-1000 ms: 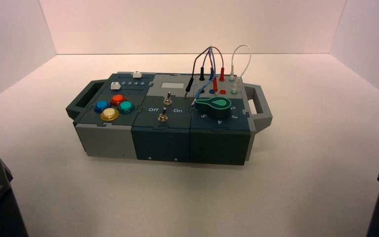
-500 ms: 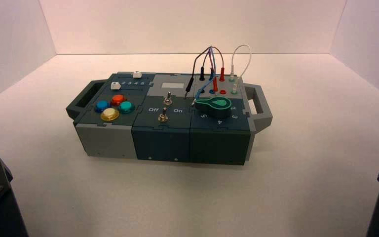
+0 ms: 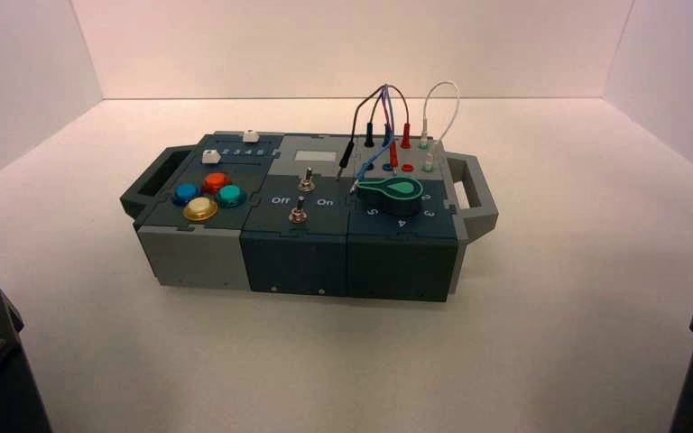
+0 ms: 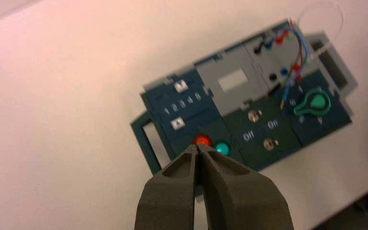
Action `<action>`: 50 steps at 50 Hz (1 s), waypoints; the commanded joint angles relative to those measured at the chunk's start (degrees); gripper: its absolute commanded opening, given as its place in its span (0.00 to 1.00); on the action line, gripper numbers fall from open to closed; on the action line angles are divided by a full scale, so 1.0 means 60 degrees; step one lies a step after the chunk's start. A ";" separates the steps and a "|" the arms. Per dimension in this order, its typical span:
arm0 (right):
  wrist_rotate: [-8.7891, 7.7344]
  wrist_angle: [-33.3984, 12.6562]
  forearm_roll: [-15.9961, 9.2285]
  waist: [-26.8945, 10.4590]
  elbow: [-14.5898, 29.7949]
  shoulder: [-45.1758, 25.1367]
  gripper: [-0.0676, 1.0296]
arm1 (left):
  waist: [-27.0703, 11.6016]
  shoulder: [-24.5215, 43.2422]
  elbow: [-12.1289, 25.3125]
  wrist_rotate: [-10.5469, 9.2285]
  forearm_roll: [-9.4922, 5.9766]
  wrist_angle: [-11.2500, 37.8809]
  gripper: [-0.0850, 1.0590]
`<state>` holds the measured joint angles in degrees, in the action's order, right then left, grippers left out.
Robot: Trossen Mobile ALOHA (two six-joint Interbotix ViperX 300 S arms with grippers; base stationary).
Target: Push the green button with the left gripper.
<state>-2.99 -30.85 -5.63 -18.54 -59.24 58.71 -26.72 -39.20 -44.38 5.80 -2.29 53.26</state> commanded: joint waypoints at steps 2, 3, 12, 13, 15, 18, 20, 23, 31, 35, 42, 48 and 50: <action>-0.0015 -0.0205 -0.0015 -0.0176 0.0425 -0.0249 0.04 | -0.0352 0.0381 0.0293 0.0044 0.0000 0.0132 0.05; -0.0015 -0.0278 -0.0015 -0.0249 0.0454 -0.0278 0.04 | -0.0381 0.0469 0.0278 0.0044 0.0000 0.0176 0.05; -0.0015 -0.0718 -0.0044 -0.0952 0.0674 -0.0776 0.04 | -0.0557 0.0908 0.0249 0.0059 0.0000 0.0205 0.05; 0.0000 -0.0762 -0.0044 -0.1069 0.0703 -0.0835 0.04 | -0.0557 0.0938 0.0249 0.0073 0.0000 0.0220 0.05; 0.0015 -0.0850 -0.0059 -0.1260 0.0747 -0.0967 0.04 | -0.0571 0.0996 0.0249 0.0103 0.0000 0.0264 0.05; 0.0015 -0.0967 -0.0132 -0.1699 0.0835 -0.1201 0.04 | -0.0571 0.1099 0.0234 0.0176 0.0000 0.0278 0.05; 0.0015 -0.0981 -0.0176 -0.1934 0.0879 -0.1318 0.04 | -0.0586 0.1143 0.0205 0.0190 0.0000 0.0278 0.05; 0.0044 -0.0981 -0.0264 -0.2358 0.0923 -0.1509 0.04 | -0.0630 0.1260 0.0176 0.0234 0.0000 0.0293 0.05; 0.0073 -0.0908 -0.0410 -0.2988 0.0952 -0.1787 0.04 | -0.0820 0.1611 0.0059 0.0278 0.0000 0.0234 0.05; 0.0073 -0.0791 -0.0483 -0.3296 0.0908 -0.1875 0.04 | -0.0967 0.1831 -0.0015 0.0293 -0.0015 0.0176 0.05; 0.0073 -0.0483 -0.0601 -0.3794 0.0747 -0.2036 0.04 | -0.1216 0.2300 -0.0088 0.0264 -0.0073 0.0044 0.05; 0.0073 -0.0278 -0.0645 -0.4028 0.0659 -0.2227 0.04 | -0.1333 0.2622 -0.0117 0.0264 -0.0103 -0.0044 0.05; 0.0073 -0.0249 -0.0645 -0.4058 0.0659 -0.2256 0.04 | -0.1362 0.2666 -0.0132 0.0264 -0.0117 -0.0059 0.05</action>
<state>-2.64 -33.66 -9.14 -41.84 -55.99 45.79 -34.37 -23.38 -45.79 7.21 -2.81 53.44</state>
